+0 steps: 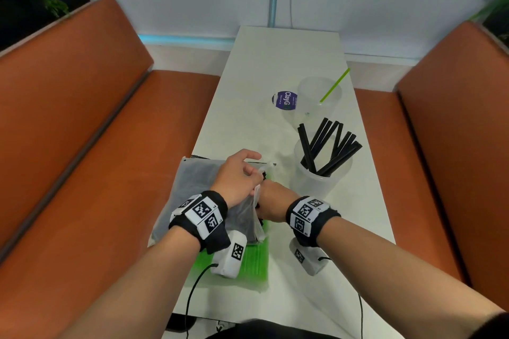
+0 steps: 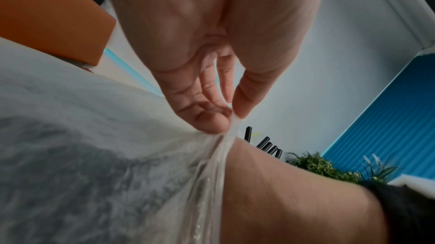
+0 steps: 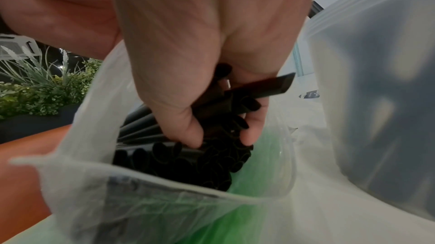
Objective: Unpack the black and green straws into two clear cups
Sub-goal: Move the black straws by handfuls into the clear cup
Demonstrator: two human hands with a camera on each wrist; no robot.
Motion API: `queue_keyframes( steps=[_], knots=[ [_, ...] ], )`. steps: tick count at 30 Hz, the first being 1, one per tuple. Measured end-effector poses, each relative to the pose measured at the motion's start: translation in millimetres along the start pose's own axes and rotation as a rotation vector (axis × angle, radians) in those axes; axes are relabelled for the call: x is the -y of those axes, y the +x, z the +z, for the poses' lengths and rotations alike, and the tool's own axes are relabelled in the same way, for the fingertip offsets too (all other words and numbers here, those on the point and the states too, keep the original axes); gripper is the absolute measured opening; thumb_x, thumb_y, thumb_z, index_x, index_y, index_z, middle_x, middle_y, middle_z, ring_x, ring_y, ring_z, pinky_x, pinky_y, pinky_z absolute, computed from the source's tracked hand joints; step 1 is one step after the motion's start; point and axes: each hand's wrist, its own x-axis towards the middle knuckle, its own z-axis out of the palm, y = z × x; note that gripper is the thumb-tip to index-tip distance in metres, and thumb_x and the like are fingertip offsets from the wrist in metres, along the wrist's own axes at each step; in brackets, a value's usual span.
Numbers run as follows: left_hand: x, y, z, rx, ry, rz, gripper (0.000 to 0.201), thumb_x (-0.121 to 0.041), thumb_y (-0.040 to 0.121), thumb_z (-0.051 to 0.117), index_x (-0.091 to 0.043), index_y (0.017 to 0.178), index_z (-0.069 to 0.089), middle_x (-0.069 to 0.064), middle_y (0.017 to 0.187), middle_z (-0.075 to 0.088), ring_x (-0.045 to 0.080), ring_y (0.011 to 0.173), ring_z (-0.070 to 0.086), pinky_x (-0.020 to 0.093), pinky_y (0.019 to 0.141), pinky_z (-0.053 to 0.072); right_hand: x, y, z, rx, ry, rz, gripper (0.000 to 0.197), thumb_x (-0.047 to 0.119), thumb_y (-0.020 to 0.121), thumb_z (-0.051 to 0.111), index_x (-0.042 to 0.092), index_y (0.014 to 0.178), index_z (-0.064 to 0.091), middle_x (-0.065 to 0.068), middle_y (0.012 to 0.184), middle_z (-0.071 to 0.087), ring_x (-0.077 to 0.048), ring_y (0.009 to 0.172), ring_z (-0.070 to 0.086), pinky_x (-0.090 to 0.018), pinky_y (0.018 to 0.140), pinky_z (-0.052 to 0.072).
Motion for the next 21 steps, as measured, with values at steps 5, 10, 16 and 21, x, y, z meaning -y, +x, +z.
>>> queue_keyframes(
  steps=[5,10,16,21],
  knots=[
    [-0.2,-0.3,-0.1,0.031,0.04,0.027,0.037,-0.003,0.088,0.063,-0.025,0.117,0.06,0.011,0.085,0.067,0.012,0.058,0.06,0.027,0.062,0.056,-1.6,-0.9,2.1,-0.021,-0.02,0.045,0.008,0.007,0.084,0.054,0.014,0.08,0.054,-0.001,0.075,0.048,-0.013,0.056,0.039,-0.02,0.046,0.026],
    [0.9,0.5,-1.5,0.048,0.106,0.06,0.035,-0.005,0.088,0.061,-0.026,0.116,0.061,0.009,0.084,0.068,0.011,0.062,0.059,0.03,0.073,0.056,-3.7,-1.6,4.6,-0.003,-0.075,0.124,0.006,0.017,0.085,0.057,0.014,0.09,0.055,-0.004,0.08,0.049,-0.021,0.063,0.047,-0.03,0.056,0.041],
    [4.2,7.2,-6.3,0.045,0.15,0.067,0.031,-0.006,0.089,0.062,-0.027,0.113,0.063,0.005,0.081,0.066,0.011,0.06,0.057,0.028,0.07,0.051,-29.5,-26.8,-12.2,-0.034,-0.029,0.158,0.011,0.018,0.082,0.062,0.017,0.093,0.06,0.0,0.077,0.053,-0.027,0.073,0.061,-0.032,0.06,0.047],
    [5.3,14.3,-5.4,0.034,0.15,0.047,0.028,-0.006,0.091,0.061,-0.024,0.113,0.063,0.006,0.082,0.068,0.009,0.059,0.059,0.027,0.07,0.051,-64.7,-65.8,-20.1,-0.038,0.033,0.211,0.013,0.015,0.08,0.065,0.022,0.077,0.054,0.006,0.068,0.054,-0.017,0.066,0.054,-0.025,0.056,0.037]
  ],
)
